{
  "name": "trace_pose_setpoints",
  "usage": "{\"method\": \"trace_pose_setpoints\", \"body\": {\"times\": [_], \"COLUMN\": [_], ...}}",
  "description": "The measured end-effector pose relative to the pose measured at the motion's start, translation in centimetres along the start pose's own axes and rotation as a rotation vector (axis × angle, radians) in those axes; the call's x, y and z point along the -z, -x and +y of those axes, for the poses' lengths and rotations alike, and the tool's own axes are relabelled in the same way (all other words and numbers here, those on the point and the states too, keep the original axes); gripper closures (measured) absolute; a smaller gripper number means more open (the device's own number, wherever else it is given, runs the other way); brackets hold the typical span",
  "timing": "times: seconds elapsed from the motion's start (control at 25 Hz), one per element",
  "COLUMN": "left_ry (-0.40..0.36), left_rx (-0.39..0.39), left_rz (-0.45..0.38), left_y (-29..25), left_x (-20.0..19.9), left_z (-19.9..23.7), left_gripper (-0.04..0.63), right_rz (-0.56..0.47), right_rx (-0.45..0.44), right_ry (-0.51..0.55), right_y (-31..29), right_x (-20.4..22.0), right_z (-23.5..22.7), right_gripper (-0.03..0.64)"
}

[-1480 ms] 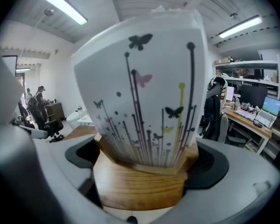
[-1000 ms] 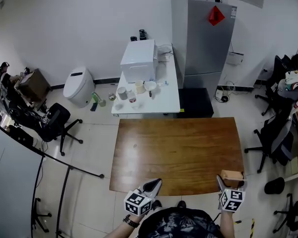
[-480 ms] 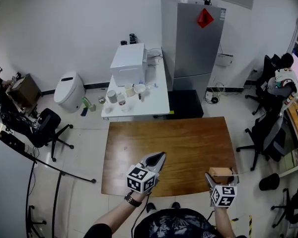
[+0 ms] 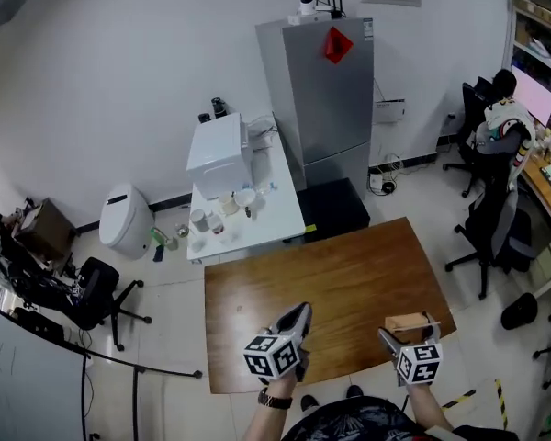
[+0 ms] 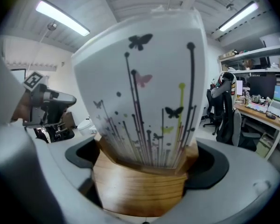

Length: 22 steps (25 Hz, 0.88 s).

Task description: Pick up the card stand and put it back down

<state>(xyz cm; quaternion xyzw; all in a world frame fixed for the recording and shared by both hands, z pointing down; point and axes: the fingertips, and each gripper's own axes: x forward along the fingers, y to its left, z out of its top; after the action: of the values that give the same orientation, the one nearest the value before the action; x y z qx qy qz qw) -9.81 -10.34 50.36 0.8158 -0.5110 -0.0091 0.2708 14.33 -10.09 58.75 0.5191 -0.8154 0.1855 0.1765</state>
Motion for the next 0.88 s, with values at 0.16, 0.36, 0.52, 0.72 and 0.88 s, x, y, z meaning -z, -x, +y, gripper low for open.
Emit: {"method": "trace_pose_setpoints", "body": {"times": [0.16,0.36,0.52,0.72,0.88], "left_ry": [-0.11,-0.034,-0.024,-0.002,0.005], "left_rx": [-0.012,-0.074,-0.09,-0.147,-0.138], "left_rz": [-0.013,-0.064,-0.105,-0.144,-0.096], "left_y": [3.4,7.3,7.8,8.6,7.7], "left_x": [2.9,6.2,5.9,5.8,7.3], "left_z": [-2.0,-0.6,0.9,1.5,0.8], "left_gripper": [0.597,0.597,0.598,0.597,0.597], "right_rz": [0.02,0.022,0.003,0.013,0.013], "right_rx": [-0.002,0.009,0.01,0.022,0.037], "right_ry": [-0.034,-0.046,-0.031,-0.03,-0.035], "right_y": [-0.4,-0.5,-1.2,-1.0,-0.6], "right_x": [1.5,1.4,0.6,1.0,1.5], "right_z": [0.1,0.7,1.4,1.1,0.4], "right_gripper": [0.063,0.061,0.062,0.063,0.061]}}
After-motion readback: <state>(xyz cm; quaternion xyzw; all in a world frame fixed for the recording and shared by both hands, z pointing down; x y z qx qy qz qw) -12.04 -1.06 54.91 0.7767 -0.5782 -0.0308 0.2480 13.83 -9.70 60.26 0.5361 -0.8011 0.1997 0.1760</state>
